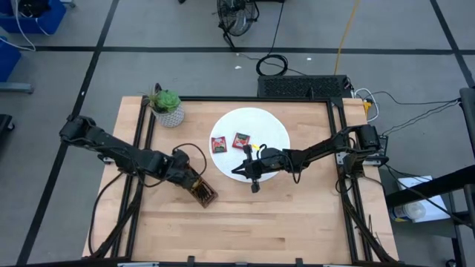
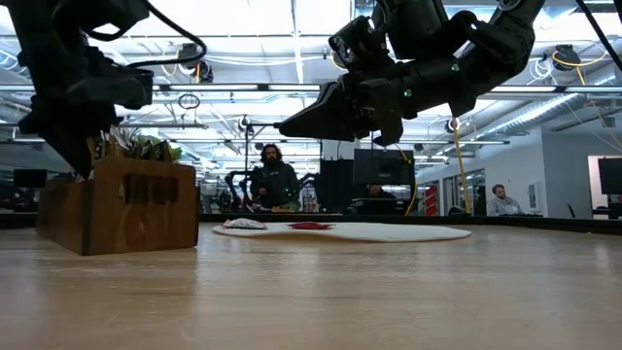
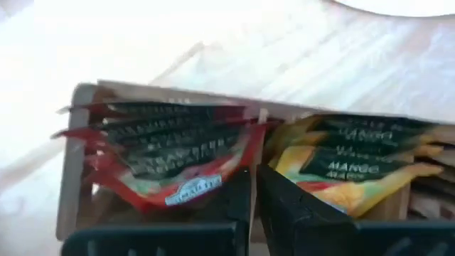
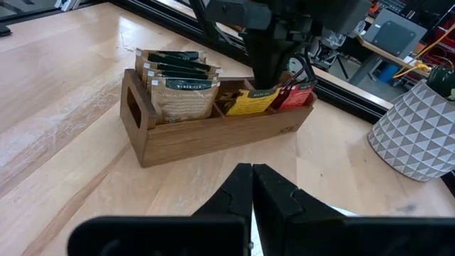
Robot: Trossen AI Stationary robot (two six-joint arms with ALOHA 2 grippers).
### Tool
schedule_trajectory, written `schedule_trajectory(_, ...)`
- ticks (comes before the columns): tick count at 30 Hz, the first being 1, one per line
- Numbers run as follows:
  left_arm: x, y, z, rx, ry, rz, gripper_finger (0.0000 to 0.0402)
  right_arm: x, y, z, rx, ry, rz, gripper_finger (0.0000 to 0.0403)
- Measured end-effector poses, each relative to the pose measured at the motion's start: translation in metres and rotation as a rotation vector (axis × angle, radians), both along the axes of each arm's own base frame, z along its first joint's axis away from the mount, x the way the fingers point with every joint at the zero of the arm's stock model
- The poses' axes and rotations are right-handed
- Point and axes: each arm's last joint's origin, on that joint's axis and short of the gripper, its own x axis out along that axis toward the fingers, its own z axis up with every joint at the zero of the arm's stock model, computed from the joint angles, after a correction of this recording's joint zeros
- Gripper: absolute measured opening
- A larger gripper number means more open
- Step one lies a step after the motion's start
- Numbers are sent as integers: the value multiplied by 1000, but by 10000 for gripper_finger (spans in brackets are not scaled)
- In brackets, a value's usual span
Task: Pick & Place Tea
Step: Put the red tea bag into the left section of the wooden organizer
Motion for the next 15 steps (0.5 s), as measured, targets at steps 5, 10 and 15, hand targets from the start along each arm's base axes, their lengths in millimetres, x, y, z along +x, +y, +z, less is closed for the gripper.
schedule_trajectory(5,-1,0,0,9,7,-7,25,0,0,0,6,1,-2,0)
schedule_trajectory(10,-1,2,3,39,-16,-17,6,0,2,2,52,-11,-6,0)
schedule_trajectory(15,0,4,25,153,-125,-75,15,0,18,6,64,-51,37,0)
